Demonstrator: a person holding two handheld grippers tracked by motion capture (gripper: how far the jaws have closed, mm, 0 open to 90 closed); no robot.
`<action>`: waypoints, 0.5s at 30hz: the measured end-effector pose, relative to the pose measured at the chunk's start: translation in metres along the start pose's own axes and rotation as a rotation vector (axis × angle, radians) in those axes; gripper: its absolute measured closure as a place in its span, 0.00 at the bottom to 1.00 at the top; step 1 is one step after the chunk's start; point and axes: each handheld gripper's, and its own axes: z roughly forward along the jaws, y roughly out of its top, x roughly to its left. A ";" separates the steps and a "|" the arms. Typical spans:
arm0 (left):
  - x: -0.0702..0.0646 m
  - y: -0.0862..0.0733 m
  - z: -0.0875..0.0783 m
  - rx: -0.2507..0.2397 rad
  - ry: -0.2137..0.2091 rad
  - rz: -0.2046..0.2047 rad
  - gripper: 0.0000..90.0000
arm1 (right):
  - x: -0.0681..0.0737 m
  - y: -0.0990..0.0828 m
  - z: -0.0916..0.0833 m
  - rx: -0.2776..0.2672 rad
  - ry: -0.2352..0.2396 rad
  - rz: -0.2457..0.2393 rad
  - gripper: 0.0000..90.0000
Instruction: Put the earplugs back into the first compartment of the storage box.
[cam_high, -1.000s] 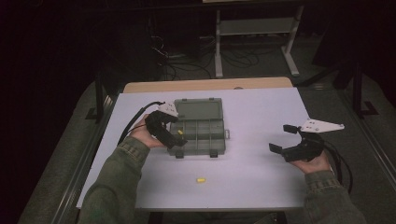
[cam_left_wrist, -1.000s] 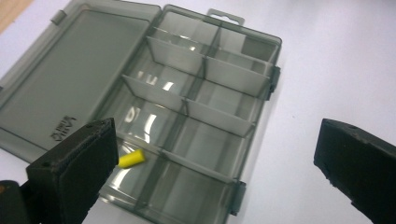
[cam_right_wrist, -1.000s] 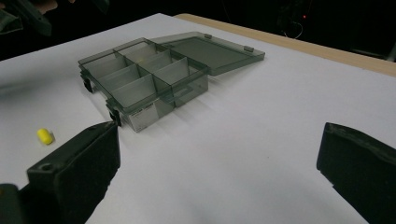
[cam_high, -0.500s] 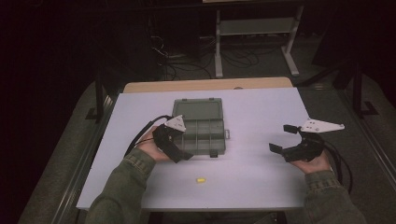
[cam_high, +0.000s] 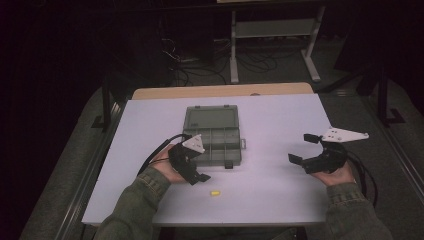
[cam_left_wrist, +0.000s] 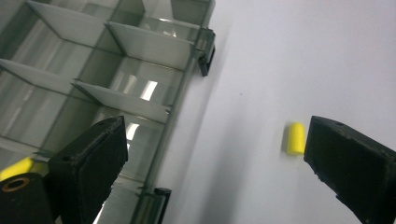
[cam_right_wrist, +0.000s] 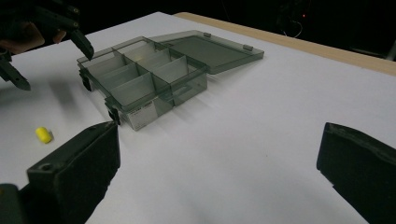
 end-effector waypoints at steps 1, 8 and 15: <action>-0.001 -0.001 0.001 -0.003 -0.006 -0.001 0.11 | 0.000 0.000 0.000 0.001 0.000 0.000 0.00; -0.009 0.000 0.005 0.013 -0.037 0.018 0.15 | -0.001 0.000 -0.001 -0.002 -0.003 -0.003 0.00; -0.018 0.001 0.016 0.047 -0.075 0.042 0.18 | 0.000 0.000 -0.001 -0.002 -0.001 -0.003 0.00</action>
